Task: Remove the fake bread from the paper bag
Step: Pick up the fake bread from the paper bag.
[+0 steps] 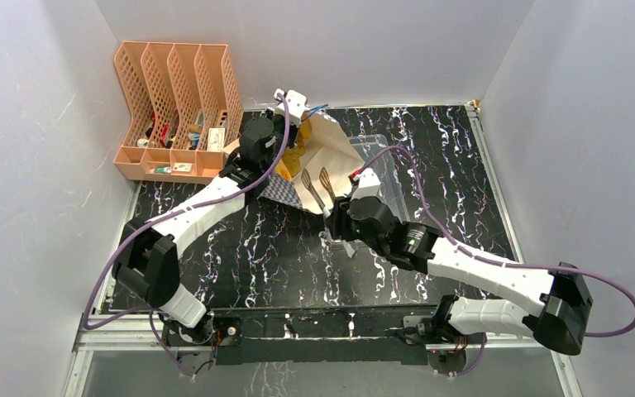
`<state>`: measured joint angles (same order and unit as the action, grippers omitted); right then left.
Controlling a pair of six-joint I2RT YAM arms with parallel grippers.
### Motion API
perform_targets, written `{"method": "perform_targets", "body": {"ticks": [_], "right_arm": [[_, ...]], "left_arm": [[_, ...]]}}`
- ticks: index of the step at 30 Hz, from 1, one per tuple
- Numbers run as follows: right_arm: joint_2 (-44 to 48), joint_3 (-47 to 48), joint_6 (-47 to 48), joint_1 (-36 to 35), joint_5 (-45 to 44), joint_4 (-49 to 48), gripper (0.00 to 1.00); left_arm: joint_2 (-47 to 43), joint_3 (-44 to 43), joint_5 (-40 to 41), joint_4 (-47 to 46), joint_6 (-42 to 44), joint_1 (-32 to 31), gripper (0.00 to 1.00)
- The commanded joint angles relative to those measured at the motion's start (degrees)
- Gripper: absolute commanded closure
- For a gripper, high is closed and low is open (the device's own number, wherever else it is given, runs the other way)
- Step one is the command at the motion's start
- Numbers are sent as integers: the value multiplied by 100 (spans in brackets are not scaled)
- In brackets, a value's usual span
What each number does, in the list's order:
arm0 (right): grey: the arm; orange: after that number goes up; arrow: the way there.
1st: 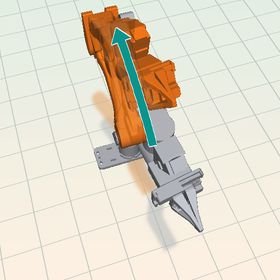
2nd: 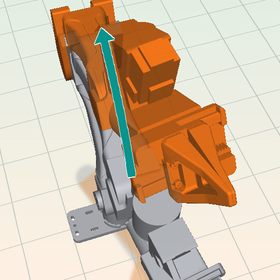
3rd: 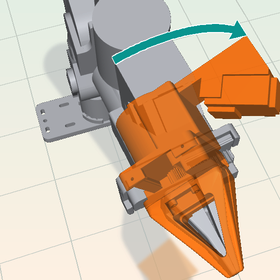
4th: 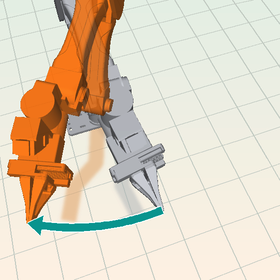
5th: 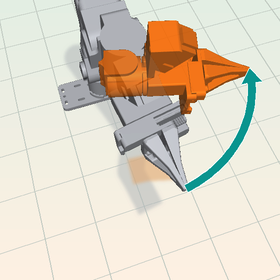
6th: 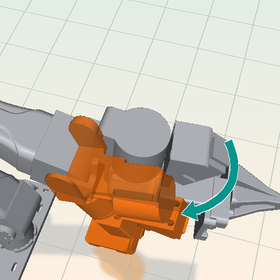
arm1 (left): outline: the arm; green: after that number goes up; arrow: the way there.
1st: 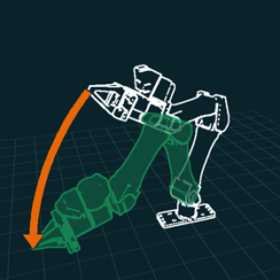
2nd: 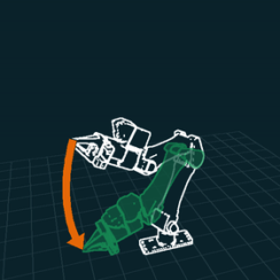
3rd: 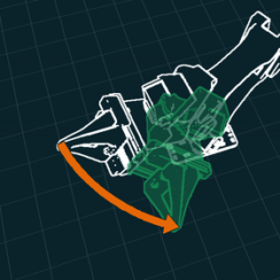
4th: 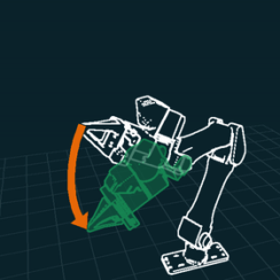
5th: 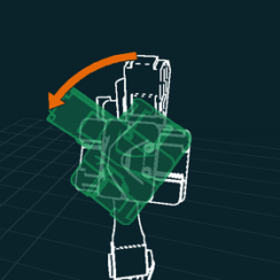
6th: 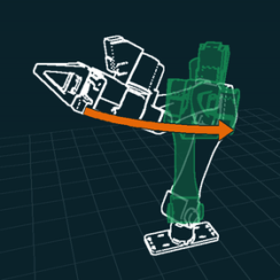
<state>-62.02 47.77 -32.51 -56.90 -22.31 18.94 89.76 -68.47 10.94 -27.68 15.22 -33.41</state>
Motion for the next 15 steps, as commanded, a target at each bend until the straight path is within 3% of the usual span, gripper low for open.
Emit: {"method": "perform_targets", "body": {"ticks": [1,15], "right_arm": [[-264,77,-192,116,97,-1298,71],[-1352,-39,-1243,1342,1860,-2979,74]], "left_arm": [[-534,75,-206,82,-79,-37,100],[-810,191,-433,543,-246,-35,100]]}}
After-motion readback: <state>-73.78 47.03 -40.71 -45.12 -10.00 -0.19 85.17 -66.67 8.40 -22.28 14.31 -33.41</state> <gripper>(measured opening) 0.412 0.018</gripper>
